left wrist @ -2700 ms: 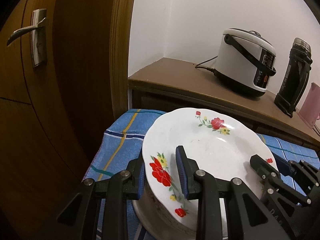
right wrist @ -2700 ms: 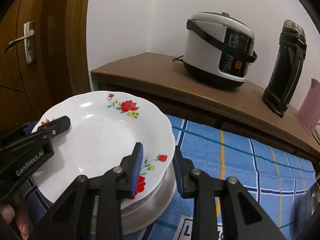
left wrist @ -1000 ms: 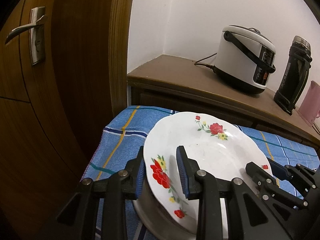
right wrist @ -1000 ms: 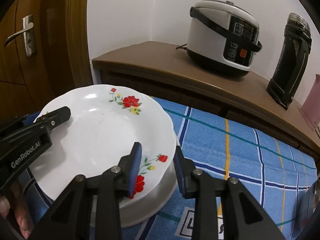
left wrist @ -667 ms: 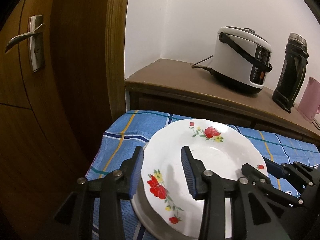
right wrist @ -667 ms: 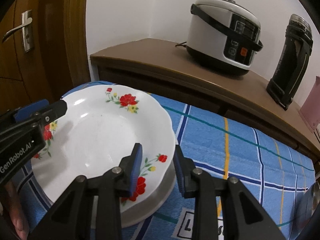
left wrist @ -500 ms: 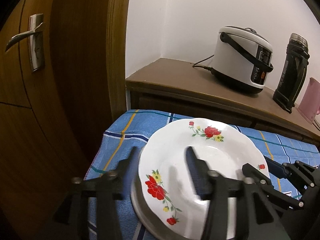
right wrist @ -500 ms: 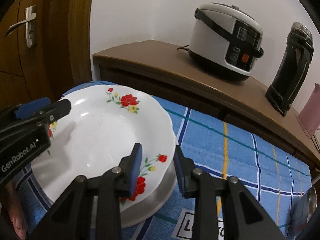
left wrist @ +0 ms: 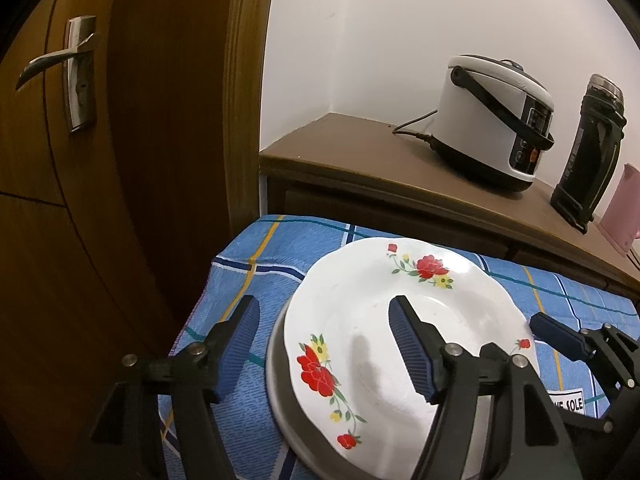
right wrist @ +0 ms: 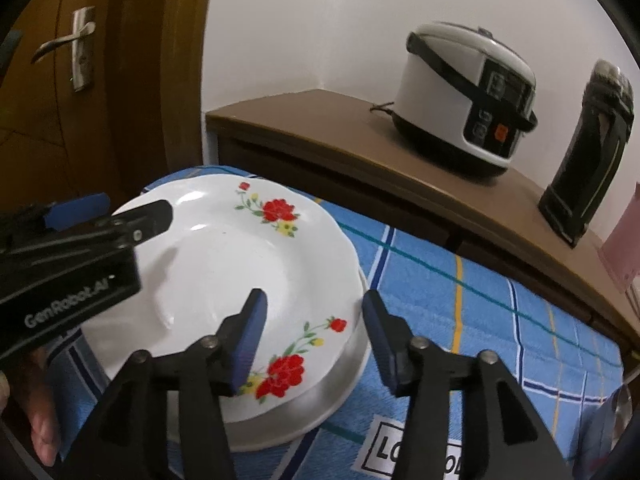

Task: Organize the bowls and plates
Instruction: 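Open the left gripper and pull it back from the plate stack, then move the left gripper to the rim of the pink-inside red bowl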

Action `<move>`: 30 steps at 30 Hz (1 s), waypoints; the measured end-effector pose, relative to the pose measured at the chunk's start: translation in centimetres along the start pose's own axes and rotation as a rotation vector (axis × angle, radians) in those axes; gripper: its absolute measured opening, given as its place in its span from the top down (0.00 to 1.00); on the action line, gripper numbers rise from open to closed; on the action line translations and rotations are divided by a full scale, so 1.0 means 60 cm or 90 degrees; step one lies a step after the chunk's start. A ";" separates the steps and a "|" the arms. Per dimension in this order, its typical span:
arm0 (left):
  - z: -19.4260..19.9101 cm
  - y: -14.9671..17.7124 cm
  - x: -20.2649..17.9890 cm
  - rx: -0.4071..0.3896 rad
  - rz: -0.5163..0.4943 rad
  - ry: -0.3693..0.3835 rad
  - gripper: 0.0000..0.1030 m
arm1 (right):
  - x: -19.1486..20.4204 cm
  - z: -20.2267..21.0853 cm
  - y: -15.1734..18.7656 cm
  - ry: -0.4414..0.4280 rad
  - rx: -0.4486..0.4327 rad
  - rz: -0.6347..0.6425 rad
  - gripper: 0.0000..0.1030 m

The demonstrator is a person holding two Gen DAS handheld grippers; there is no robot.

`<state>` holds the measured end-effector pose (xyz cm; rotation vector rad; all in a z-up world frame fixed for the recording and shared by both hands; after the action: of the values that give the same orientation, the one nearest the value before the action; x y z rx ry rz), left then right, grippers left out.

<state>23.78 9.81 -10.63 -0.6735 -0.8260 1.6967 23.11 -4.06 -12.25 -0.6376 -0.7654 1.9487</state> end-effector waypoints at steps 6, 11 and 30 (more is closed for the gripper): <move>-0.001 0.000 0.004 0.003 0.008 -0.001 0.29 | 0.008 0.000 0.003 0.001 0.002 0.008 0.42; 0.001 0.000 0.012 -0.001 0.025 0.000 0.29 | 0.006 0.025 0.001 -0.003 -0.003 -0.004 0.42; 0.116 0.043 -0.046 -0.040 0.007 0.006 0.29 | -0.134 0.336 0.147 0.002 -0.089 -0.121 0.53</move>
<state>17.63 5.35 -8.45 -0.7293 -0.8723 1.6818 7.69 -19.70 -4.08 -0.6270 -0.9317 1.7326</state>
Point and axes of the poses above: each gripper's, at about its wrist camera, not at the fingertips, and z roughly against the way its jaws point, x to its left, y to its underside, the point moved 7 cm from there along -z, roughly the way its jaws point, and after that the axes turned 8 degrees about -y, right-handed, at the moved point
